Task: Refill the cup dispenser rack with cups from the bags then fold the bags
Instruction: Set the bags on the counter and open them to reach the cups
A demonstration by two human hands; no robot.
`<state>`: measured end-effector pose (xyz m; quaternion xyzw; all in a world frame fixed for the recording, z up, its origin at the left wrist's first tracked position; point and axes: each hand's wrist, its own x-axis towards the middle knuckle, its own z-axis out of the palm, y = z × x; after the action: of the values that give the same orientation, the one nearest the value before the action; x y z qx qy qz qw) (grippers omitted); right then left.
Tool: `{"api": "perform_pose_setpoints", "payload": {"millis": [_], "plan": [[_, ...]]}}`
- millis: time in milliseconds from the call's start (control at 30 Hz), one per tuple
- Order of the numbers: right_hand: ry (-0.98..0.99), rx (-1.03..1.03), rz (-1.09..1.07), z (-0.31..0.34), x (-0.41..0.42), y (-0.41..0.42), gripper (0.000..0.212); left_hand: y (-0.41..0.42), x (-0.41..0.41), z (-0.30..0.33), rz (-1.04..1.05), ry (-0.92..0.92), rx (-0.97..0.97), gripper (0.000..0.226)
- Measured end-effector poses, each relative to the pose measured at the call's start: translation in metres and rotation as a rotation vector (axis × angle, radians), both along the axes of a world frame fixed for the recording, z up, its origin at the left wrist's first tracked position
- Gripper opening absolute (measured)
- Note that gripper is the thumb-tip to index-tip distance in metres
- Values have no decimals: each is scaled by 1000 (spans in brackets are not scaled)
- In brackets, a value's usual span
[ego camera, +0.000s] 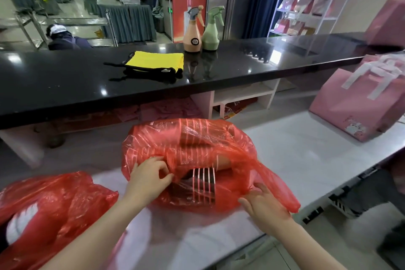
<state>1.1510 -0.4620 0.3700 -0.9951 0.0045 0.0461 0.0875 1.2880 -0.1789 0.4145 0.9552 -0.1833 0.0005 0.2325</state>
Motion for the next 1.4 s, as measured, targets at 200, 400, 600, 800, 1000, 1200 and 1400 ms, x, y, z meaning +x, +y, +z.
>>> {"api": "perform_pose_setpoints", "payload": {"millis": [200, 400, 600, 800, 1000, 1200, 1400], "plan": [[-806, -164, 282, 10, 0, 19, 19, 6, -15, 18, 125, -156, -313, 24], [-1008, -274, 252, 19, 17, 19, 12, 3, -22, 24, 102, -325, -397, 31], [-532, -361, -122, 31, 43, 6, 56, 2, -19, 24, -189, -436, -191, 30], [-328, -400, -197, 39, 81, 1, 76, 2, 0, 19, 84, -366, 148, 36], [-247, -294, -148, 38, 113, -3, 113, 1, 23, 11, 183, -60, 433, 114], [-125, -85, -169, 41, 134, -21, 86, 15, 56, 21, 263, -17, 294, 128], [-104, -97, -163, 49, 165, -53, 76, 27, 96, 20, 339, 102, 403, 112]]}}
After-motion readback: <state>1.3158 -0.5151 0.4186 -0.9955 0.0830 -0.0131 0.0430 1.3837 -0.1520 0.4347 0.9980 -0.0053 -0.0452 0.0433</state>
